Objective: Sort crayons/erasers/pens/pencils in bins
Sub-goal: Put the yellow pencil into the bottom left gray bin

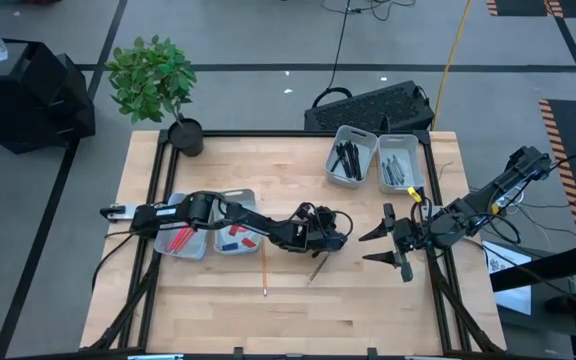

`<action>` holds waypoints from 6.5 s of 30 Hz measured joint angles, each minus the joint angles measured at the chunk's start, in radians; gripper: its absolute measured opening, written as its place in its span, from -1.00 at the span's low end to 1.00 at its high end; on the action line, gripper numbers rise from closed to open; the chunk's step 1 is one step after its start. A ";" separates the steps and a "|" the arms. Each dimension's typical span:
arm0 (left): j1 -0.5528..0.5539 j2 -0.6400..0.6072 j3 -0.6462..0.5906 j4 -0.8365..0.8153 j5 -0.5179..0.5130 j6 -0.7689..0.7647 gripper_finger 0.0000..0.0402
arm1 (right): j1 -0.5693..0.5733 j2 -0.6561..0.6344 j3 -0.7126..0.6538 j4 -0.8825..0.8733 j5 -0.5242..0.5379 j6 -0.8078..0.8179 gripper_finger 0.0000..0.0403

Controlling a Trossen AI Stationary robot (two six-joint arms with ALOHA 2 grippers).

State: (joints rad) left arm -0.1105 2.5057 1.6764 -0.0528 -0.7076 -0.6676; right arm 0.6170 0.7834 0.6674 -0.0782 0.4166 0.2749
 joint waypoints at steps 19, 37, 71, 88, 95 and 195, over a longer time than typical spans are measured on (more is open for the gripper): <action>0.000 -0.050 -0.004 0.008 0.013 0.095 -0.89 | 0.000 -0.041 0.000 -0.001 0.001 -0.008 0.00; -0.024 -0.230 -0.005 -0.093 0.006 0.080 -0.85 | 0.000 -0.063 0.000 -0.006 0.005 -0.049 0.00; -0.499 -1.024 -0.549 -1.496 -0.181 -1.154 -0.85 | -0.002 -0.121 0.000 -0.001 0.167 0.032 0.00; -0.510 -1.218 -1.008 -1.153 -0.002 -1.078 -0.85 | -0.002 -0.049 0.000 -0.024 0.321 0.180 0.00; -0.432 -1.217 -1.055 -1.096 -0.030 -1.046 -0.85 | -0.001 -0.011 0.000 -0.038 0.314 0.295 0.00; -0.573 -0.166 0.148 -1.396 -0.081 -1.619 0.01 | 0.131 0.308 0.000 -0.009 -0.107 0.368 0.00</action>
State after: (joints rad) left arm -0.6831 2.3398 1.8246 -1.4485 -0.7885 -2.2862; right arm 0.7483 1.0916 0.6674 -0.0872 0.3092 0.6426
